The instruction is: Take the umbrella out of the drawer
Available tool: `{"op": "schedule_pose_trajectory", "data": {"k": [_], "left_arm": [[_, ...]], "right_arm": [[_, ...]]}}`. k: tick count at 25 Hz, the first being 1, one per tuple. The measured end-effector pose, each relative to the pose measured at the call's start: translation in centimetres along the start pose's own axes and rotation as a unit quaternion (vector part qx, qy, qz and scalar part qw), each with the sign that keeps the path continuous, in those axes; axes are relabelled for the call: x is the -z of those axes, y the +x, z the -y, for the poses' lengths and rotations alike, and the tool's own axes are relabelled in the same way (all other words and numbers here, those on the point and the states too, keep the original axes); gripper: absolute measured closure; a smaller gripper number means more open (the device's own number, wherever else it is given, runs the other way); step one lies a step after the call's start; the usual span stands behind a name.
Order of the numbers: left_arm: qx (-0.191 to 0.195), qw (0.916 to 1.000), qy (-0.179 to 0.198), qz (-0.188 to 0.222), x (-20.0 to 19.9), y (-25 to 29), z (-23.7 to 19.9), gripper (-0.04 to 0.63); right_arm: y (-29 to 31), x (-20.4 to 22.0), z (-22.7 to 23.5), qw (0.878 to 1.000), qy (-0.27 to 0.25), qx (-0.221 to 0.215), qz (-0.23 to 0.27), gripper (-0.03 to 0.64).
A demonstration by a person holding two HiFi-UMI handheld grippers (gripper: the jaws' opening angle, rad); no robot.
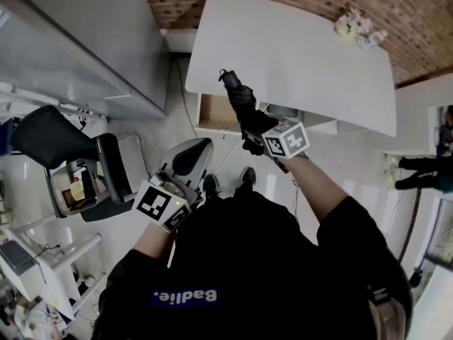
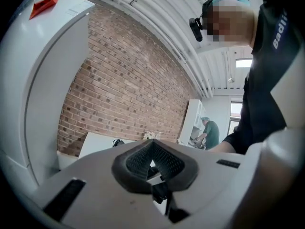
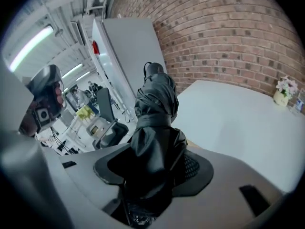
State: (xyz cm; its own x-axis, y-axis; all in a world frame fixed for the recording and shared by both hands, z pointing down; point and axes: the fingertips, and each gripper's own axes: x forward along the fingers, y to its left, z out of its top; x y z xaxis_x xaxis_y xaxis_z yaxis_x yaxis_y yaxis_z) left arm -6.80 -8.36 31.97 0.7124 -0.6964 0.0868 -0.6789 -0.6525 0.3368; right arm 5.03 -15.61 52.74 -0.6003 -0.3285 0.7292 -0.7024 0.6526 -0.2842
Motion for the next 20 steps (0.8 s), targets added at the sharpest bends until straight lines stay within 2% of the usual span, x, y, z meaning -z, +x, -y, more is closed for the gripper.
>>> {"op": "schedule_pose_trajectory", "data": {"k": [10, 20], "left_arm": [[0.034, 0.9992, 0.012, 0.017, -3.0, 2.6, 2.1, 0.597], [0.071, 0.9971, 0.024, 0.012, -4.0, 5.3, 4.5, 0.597]], "right_arm": [[-9.4, -4.4, -1.8, 0.989, 0.07, -0.02, 0.131, 0.365], [-15.6, -6.0, -2.9, 0.963, 0.132, -0.055, 0.227, 0.364]]}}
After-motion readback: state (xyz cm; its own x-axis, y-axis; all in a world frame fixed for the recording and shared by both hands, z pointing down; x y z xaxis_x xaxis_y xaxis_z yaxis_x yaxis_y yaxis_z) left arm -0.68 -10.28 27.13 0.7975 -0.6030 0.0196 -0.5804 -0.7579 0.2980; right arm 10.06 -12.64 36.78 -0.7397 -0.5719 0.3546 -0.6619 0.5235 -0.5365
